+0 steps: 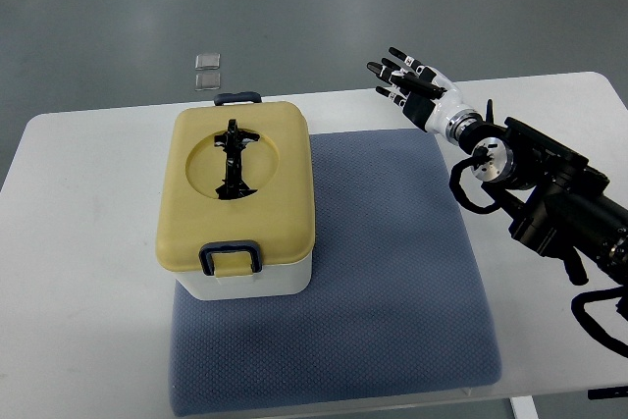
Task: Open white storage box with right hand
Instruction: 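Raise the right hand and swing it toward the yellow-lidded box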
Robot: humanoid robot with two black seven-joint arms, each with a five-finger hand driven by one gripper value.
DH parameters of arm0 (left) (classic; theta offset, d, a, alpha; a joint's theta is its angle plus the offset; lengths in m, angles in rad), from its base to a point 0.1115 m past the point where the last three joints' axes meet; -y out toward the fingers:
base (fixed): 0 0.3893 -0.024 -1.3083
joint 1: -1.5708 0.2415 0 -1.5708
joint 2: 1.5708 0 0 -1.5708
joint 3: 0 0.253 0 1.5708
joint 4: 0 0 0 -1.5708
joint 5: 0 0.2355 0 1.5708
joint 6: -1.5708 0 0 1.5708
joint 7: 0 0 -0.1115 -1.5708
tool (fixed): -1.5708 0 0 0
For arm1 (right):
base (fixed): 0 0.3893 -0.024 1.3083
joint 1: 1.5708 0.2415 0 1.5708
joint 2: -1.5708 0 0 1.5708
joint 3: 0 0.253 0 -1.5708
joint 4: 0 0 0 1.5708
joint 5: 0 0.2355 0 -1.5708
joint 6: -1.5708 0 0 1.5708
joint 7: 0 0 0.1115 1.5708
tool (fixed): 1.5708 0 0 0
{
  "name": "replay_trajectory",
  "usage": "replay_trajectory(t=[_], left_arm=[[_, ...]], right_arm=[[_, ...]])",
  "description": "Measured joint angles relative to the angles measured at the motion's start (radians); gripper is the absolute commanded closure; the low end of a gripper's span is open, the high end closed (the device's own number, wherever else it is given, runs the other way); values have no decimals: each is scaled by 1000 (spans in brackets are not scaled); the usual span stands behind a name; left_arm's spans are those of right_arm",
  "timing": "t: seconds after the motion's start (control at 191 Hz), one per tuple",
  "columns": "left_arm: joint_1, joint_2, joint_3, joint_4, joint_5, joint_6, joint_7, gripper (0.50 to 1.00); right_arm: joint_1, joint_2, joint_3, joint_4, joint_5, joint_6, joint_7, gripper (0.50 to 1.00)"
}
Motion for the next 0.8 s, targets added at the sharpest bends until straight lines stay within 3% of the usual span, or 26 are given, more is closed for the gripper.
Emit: replay_trajectory(t=[0.565,0.801], left_arm=[[-1,0,-10,5,-3,5,-2,500],[-1,0,-13,1,-3,5,-2,500]], right_arm=[[7,-11,0,0,-82,0,30,570],[42,-16,-5,0,-245,-1,59,572]])
